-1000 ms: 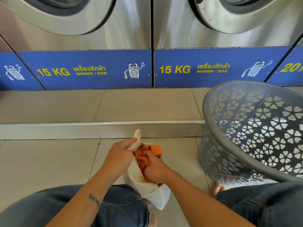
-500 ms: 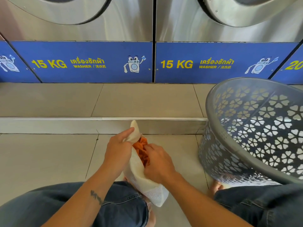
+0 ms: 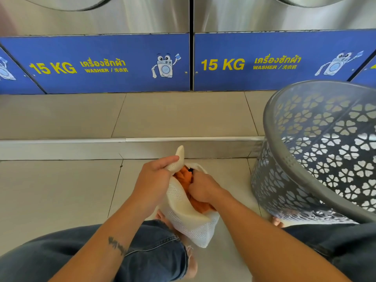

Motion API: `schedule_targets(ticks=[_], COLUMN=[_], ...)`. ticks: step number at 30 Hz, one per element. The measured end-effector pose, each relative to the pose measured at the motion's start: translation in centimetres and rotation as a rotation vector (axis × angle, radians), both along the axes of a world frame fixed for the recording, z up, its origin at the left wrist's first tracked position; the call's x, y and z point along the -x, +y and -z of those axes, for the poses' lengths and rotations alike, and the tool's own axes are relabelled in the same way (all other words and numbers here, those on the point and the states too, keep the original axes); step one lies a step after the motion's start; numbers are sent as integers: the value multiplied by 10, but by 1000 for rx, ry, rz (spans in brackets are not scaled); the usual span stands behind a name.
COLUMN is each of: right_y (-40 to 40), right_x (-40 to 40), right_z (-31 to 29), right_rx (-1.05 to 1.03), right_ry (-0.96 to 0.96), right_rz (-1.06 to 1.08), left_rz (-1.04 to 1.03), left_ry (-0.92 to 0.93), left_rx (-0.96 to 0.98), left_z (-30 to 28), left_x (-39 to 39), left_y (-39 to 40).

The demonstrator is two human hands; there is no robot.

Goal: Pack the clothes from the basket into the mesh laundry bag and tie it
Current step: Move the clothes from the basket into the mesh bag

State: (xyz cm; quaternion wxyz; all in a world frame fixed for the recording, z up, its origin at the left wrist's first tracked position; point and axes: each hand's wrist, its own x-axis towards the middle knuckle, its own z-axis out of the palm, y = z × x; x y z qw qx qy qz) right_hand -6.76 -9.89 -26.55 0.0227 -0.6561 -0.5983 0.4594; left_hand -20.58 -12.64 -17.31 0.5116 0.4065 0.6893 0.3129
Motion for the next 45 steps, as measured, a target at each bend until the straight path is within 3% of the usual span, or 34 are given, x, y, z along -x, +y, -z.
schedule_targets(ticks=[6,8,10,12,15,20,24,28,32,34,36,38,40,45], right_y=[-15,-21,-23,-22,-22,-30,-35,-31,-24,-25,-28,-29,-28,-25], right_x=[6,8,6,-2,-13,-1,24,23,27,23,13,3,-4,11], right_z=[-10,-16,-23,-31,-38,-42,-13,52,30,20,14,9,11,11], right_rx=[-204,-276,-196,2,117,-27,-115,18,47,-58,-186,-340,-413,-354], right_ry=[59,-79,-181,-162,-11,570,658,444,332,352,417,332,186,383], right_rz=[233,190,134,121,117,209,76,15,-71,-78,84,228,211,-42], left_rz=[-43,-56,-65,-62,-1,94,40,-14,-72,-74,-64,-44,-26,2], left_ry=[74,77,73,60,79,107,9,4,66,77,82,75,70,60], left_rx=[-46,-57,-67,-65,-46,-47,-17,29,15,-2,-18,-22,-17,-3], left_z=[0,0,0,0,0,2,1,4,2,0,-1,-2,-3,-3], left_x=[5,7,9,11,12,15,19,24,27,27,26,23,19,15], left_y=[5,6,7,9,7,5,4,1,3,4,6,8,8,11])
